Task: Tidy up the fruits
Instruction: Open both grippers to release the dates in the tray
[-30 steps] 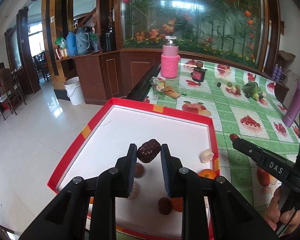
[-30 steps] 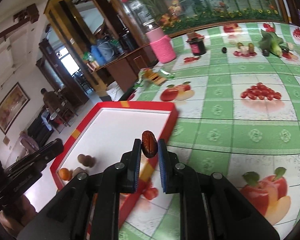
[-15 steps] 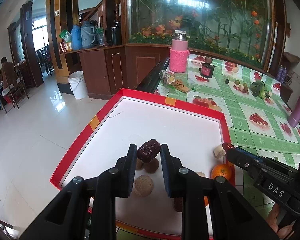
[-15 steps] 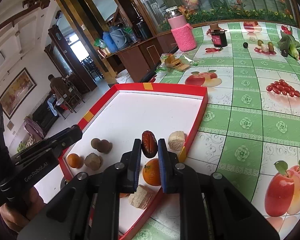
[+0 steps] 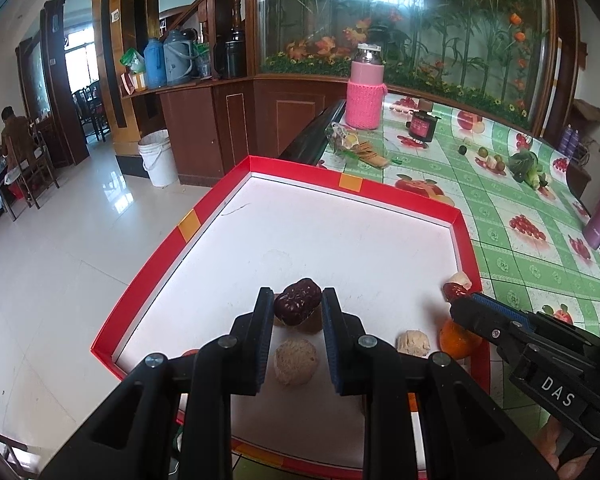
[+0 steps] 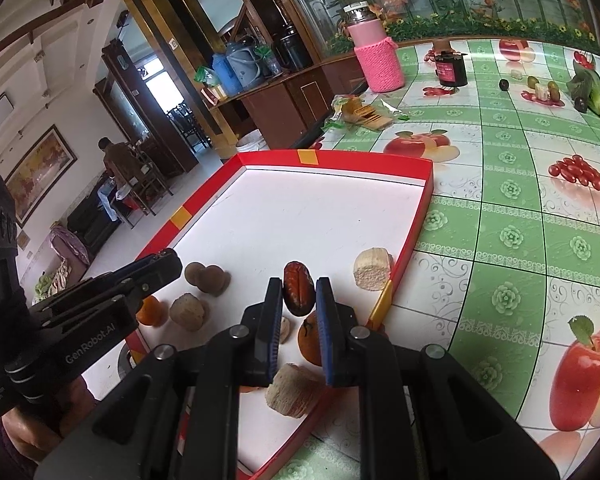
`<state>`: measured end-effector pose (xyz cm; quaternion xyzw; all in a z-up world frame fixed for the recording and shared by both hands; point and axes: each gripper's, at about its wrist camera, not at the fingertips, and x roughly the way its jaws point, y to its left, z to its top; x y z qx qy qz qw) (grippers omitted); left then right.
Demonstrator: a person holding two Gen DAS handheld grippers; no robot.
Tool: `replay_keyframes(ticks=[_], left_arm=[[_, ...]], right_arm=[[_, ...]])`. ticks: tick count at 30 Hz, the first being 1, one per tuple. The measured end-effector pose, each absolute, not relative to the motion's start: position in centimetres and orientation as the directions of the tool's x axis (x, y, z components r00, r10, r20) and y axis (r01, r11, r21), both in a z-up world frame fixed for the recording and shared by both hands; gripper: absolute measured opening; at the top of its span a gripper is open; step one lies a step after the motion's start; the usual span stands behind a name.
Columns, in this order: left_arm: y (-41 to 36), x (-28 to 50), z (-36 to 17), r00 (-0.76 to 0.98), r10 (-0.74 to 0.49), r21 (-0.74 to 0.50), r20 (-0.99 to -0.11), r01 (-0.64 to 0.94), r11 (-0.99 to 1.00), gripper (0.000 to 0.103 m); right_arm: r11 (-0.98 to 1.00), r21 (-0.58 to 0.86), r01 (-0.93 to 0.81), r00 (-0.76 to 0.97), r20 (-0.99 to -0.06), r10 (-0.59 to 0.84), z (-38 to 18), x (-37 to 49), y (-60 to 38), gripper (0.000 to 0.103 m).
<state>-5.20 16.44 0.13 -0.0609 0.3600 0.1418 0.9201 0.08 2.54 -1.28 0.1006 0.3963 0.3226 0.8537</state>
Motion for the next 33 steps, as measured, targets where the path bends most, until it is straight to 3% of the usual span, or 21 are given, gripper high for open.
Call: replay_keyframes(ticks=[33], left_arm=[[16.1, -4.4, -1.4, 0.666, 0.218, 0.004, -0.714, -0.307, 0.952, 0.023]], right_arm=[[0.746, 0.445, -0.495, 0.443, -0.609, 0.657, -1.5, 0.0, 2.8, 0.019]])
